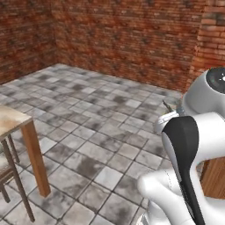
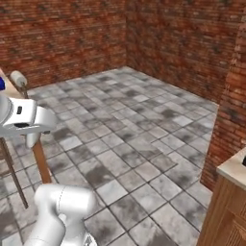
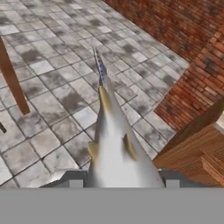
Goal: Gather the mushroom and lime from the fridge and place them on a tray on the dining counter. Then gather the chicken drumstick and fish from the fridge and place them on the other tray.
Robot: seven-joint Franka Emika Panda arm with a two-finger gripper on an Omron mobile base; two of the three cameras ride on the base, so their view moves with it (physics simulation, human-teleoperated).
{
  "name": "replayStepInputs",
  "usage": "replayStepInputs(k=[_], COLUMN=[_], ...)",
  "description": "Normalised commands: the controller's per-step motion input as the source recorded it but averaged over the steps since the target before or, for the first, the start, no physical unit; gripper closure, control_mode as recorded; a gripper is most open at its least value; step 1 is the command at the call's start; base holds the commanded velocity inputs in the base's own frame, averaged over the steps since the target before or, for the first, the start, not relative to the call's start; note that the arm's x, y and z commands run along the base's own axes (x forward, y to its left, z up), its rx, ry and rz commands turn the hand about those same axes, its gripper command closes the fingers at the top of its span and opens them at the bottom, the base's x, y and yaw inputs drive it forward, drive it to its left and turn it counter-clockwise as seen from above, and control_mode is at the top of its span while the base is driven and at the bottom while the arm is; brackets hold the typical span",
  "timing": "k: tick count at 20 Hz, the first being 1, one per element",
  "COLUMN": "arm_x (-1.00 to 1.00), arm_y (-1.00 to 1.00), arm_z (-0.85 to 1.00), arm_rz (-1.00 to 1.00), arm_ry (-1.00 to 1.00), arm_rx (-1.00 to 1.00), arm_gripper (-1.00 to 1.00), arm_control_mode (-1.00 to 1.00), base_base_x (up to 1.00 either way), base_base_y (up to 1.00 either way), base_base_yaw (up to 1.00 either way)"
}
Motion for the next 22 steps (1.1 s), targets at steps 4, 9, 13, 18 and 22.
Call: replayStepInputs(k=[4, 9, 13, 18, 22], arm_x=[0.00, 0.00, 0.00, 0.00, 0.00], arm_y=[0.00, 0.00, 0.00, 0.00, 0.00], arm_z=[0.00, 0.00, 0.00, 0.00, 0.00], arm_rz=[0.00, 0.00, 0.00, 0.00, 0.00], arm_ry=[0.00, 0.00, 0.00, 0.00, 0.00], arm_rx=[0.00, 0.00, 0.00, 0.00, 0.00], arm_gripper=[1.00, 1.00, 1.00, 1.00, 1.00], arm_control_mode=[1.00, 1.00, 1.00, 1.00, 1.00], base_base_x=[1.00, 1.00, 1.00, 1.00, 1.00], base_base_y=[0.07, 0.07, 0.03, 0.01, -0.05], base_base_yaw=[0.24, 0.24, 0.25, 0.26, 0.24])
